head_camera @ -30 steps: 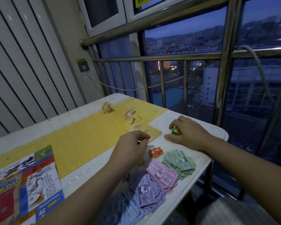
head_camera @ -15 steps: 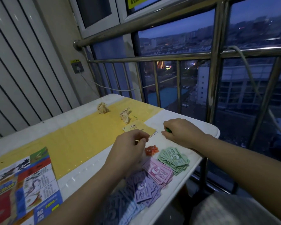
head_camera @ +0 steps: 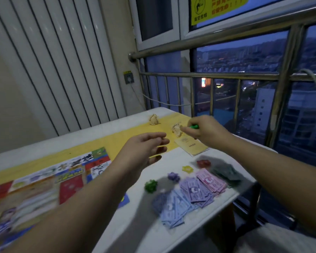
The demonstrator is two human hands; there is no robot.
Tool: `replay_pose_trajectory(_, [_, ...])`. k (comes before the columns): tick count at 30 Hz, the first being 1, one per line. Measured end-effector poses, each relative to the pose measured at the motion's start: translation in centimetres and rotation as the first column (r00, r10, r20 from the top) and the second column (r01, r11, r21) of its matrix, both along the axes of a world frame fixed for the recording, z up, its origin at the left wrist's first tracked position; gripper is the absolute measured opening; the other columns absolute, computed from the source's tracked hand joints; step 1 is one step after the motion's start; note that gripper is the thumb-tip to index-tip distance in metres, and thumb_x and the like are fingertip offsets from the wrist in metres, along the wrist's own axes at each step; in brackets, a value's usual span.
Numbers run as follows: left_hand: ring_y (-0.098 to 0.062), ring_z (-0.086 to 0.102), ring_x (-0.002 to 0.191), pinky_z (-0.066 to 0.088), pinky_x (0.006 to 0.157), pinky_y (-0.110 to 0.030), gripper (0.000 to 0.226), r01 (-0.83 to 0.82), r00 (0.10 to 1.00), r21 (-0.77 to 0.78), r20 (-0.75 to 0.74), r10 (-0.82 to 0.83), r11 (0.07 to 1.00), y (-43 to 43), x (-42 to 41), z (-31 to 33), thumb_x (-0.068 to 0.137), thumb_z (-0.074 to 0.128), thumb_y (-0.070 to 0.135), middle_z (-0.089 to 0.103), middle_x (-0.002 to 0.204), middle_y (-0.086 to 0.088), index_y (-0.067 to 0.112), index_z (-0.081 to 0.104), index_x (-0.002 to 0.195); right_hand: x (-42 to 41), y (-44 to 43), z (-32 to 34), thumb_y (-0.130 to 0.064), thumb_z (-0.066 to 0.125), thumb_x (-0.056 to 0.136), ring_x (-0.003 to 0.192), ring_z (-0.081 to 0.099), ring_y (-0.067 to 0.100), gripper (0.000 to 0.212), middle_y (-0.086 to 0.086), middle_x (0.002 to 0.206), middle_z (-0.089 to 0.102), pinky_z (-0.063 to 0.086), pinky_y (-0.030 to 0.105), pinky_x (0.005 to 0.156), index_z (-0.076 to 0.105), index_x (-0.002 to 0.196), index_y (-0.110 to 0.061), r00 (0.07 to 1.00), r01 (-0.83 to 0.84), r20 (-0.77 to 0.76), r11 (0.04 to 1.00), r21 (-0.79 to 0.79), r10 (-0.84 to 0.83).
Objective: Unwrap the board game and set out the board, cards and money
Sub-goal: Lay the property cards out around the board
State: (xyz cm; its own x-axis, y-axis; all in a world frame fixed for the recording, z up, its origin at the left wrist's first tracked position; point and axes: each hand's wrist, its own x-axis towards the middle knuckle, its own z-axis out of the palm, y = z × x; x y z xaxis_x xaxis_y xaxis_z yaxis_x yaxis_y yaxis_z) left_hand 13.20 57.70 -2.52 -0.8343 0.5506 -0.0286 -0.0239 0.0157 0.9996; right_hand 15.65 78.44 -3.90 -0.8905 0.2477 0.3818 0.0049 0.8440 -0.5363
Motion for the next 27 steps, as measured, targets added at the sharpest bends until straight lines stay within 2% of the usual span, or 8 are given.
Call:
replay_pose_trajectory(6, [-0.013, 0.060, 0.077, 0.049, 0.074, -0.027, 0.014, -0.250, 0.918, 0.255, 0.369, 0.145, 0.934, -8.2, 1.6, 1.8, 0.095, 0.051, 0.014, 0.066, 0.082, -0.001, 0.014, 0.064, 0.090, 1.0, -15.0, 4.0, -0.033, 0.062, 0.089, 0.045, 0.045, 0.002, 0.036, -0.005, 0.052, 0.052, 0.033, 0.013, 0.048, 0.053, 0.057, -0.021, 0.927, -0.361, -0.141, 0.928, -0.088, 0.348])
replay_pose_trajectory(9, [-0.015, 0.055, 0.072, 0.047, 0.078, -0.031, 0.020, -0.341, 0.872, 0.329, 0.460, 0.166, 0.881, -12.9, 3.3, 2.0, 0.094, 0.048, 0.015, 0.059, 0.078, -0.006, 0.010, 0.062, 0.080, 1.7, -21.2, 4.0, -0.027, 0.064, 0.088, 0.042, 0.047, -0.001, 0.033, -0.005, 0.051, 0.055, 0.035, 0.014, 0.048, 0.053, 0.057, -0.022, 0.869, -0.492, -0.179, 0.848, -0.196, 0.462])
replay_pose_trajectory(12, [-0.019, 0.059, 0.066, 0.047, 0.089, -0.038, 0.021, -0.388, 0.843, 0.469, 0.529, 0.099, 0.794, -17.6, 5.8, 1.5, 0.092, 0.045, 0.013, 0.061, 0.069, -0.010, 0.007, 0.060, 0.079, 2.8, -26.8, 3.3, -0.029, 0.066, 0.087, 0.049, 0.046, 0.001, 0.028, -0.003, 0.055, 0.056, 0.037, 0.021, 0.052, 0.057, 0.062, -0.019, 0.829, -0.553, -0.197, 0.817, -0.161, 0.523])
replay_pose_trajectory(15, [-0.025, 0.065, 0.080, 0.052, 0.078, -0.041, 0.021, -0.444, 0.812, 0.584, 0.583, 0.029, 0.680, -21.4, 8.3, 0.4, 0.094, 0.045, 0.017, 0.067, 0.083, -0.015, 0.004, 0.061, 0.089, 4.2, -31.3, 2.6, -0.029, 0.067, 0.086, 0.056, 0.051, 0.006, 0.024, 0.004, 0.063, 0.062, 0.043, 0.027, 0.058, 0.062, 0.069, -0.014, 0.791, -0.609, -0.189, 0.780, -0.145, 0.582])
replay_pose_trajectory(18, [-0.025, 0.063, 0.088, 0.052, 0.069, -0.037, 0.026, -0.537, 0.764, 0.619, 0.645, 0.019, 0.574, -24.0, 10.0, -1.1, 0.097, 0.043, 0.020, 0.066, 0.093, -0.015, 0.003, 0.062, 0.099, 5.4, -34.4, 1.5, -0.029, 0.067, 0.087, 0.068, 0.062, 0.016, 0.026, 0.011, 0.073, 0.068, 0.050, 0.033, 0.065, 0.063, 0.073, -0.007, 0.764, -0.645, -0.139, 0.748, -0.158, 0.630])
replay_pose_trajectory(22, [-0.025, 0.061, 0.080, 0.052, 0.065, -0.036, 0.028, -0.651, 0.673, 0.604, 0.739, -0.018, 0.460, -25.4, 11.8, -2.5, 0.098, 0.042, 0.020, 0.065, 0.082, -0.016, -0.001, 0.060, 0.092, 6.8, -36.9, 0.2, -0.025, 0.067, 0.087, 0.061, 0.059, 0.011, 0.024, 0.006, 0.068, 0.064, 0.046, 0.025, 0.060, 0.061, 0.068, -0.012, 0.714, -0.699, -0.092, 0.701, -0.138, 0.694])
replay_pose_trajectory(25, [-0.027, 0.060, 0.081, 0.050, 0.074, -0.035, 0.023, -0.707, 0.634, 0.605, 0.771, -0.051, 0.366, -25.7, 13.1, -2.8, 0.093, 0.046, 0.015, 0.066, 0.079, -0.017, -0.003, 0.062, 0.090, 7.7, -38.0, -0.5, -0.030, 0.065, 0.088, 0.061, 0.047, 0.014, 0.031, 0.007, 0.068, 0.056, 0.035, 0.026, 0.055, 0.061, 0.074, -0.003, 0.696, -0.718, -0.029, 0.693, -0.066, 0.718])
replay_pose_trajectory(27, [-0.027, 0.060, 0.081, 0.047, 0.081, -0.035, 0.025, -0.730, 0.622, 0.596, 0.782, -0.037, 0.334, -26.0, 13.8, -2.9, 0.091, 0.047, 0.009, 0.068, 0.068, -0.016, -0.002, 0.066, 0.077, 8.0, -38.3, -0.8, -0.033, 0.064, 0.087, 0.065, 0.048, 0.023, 0.035, 0.013, 0.072, 0.058, 0.035, 0.031, 0.057, 0.061, 0.079, 0.000, 0.676, -0.735, 0.016, 0.676, -0.056, 0.737])
